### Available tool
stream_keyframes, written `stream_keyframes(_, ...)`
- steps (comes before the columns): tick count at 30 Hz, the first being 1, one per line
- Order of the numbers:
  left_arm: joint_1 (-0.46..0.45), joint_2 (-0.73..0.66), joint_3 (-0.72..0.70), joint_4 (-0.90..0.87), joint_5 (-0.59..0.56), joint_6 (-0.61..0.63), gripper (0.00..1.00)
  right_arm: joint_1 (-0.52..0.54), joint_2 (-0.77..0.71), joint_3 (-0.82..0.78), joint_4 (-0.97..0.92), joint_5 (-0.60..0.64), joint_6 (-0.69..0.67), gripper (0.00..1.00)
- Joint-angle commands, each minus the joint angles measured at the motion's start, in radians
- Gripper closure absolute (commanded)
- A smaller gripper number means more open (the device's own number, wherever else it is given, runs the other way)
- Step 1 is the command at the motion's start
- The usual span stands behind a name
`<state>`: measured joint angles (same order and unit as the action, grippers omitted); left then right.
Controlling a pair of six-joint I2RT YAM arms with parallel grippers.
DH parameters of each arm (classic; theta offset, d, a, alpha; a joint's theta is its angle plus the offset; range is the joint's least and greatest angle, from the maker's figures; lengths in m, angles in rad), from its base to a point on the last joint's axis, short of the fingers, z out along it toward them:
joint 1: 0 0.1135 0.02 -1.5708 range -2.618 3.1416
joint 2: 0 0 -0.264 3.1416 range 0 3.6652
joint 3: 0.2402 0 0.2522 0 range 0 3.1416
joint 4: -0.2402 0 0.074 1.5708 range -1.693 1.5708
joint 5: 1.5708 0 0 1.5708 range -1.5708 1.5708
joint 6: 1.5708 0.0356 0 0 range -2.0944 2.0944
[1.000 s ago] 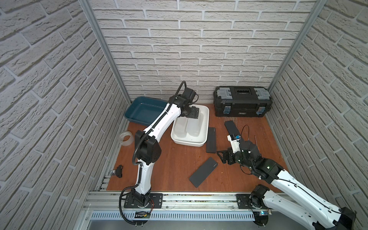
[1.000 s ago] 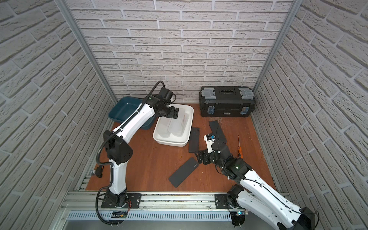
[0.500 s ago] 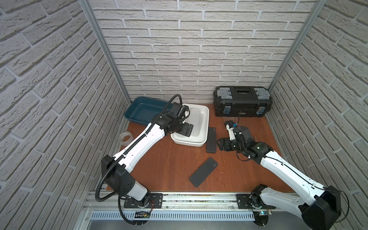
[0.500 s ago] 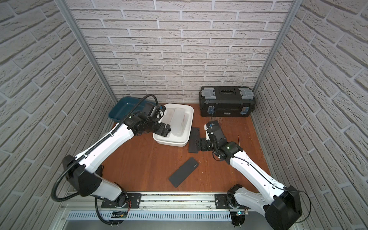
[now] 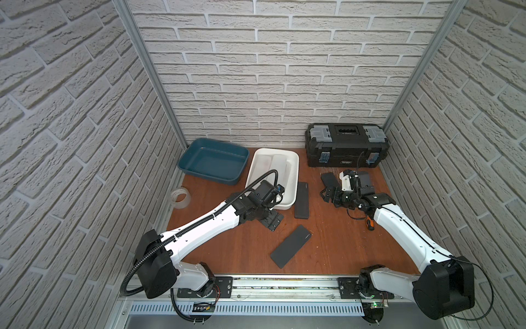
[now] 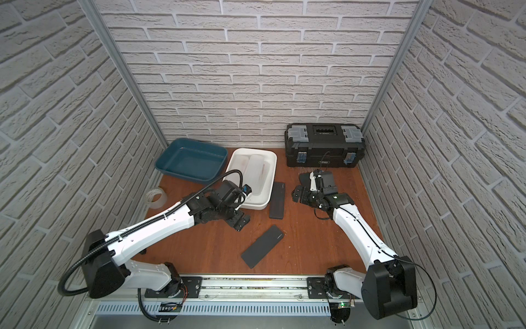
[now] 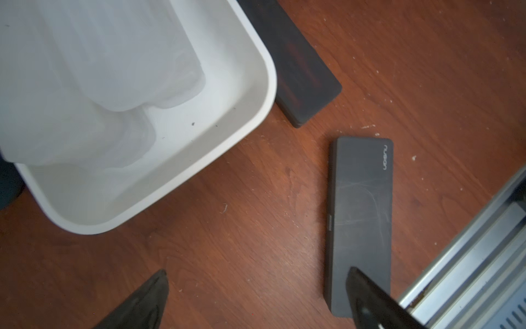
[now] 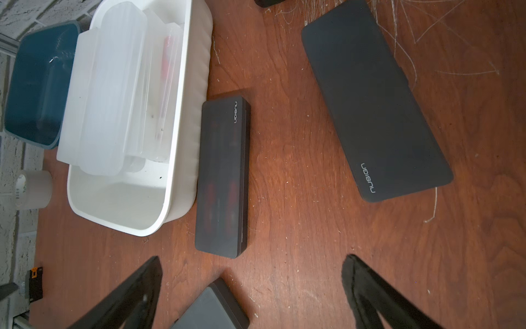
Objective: Place the pencil cases by color into the storage box
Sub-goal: Adjust the pencil case at the center of the board.
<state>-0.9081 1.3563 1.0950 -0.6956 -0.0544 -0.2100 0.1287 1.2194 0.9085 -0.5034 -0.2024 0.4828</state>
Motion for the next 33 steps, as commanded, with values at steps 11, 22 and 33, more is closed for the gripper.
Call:
stream_keyframes(11, -0.200, 0.097, -0.111, 0.281, -0.034, -0.100, 0.02, -0.049, 0.091, 0.023, 0.117, -0.096, 0.016, 0.01)
stream_keyframes(22, -0.290, 0.266, -0.033, 0.277, -0.110, -0.154, 0.02, -0.049, 0.064, 0.001, 0.114, -0.087, -0.013, 0.01)
stream_keyframes(33, -0.311, 0.359, 0.016, 0.264, -0.069, -0.183, 0.02, -0.048, 0.057, -0.034, 0.142, -0.098, -0.008, 0.01)
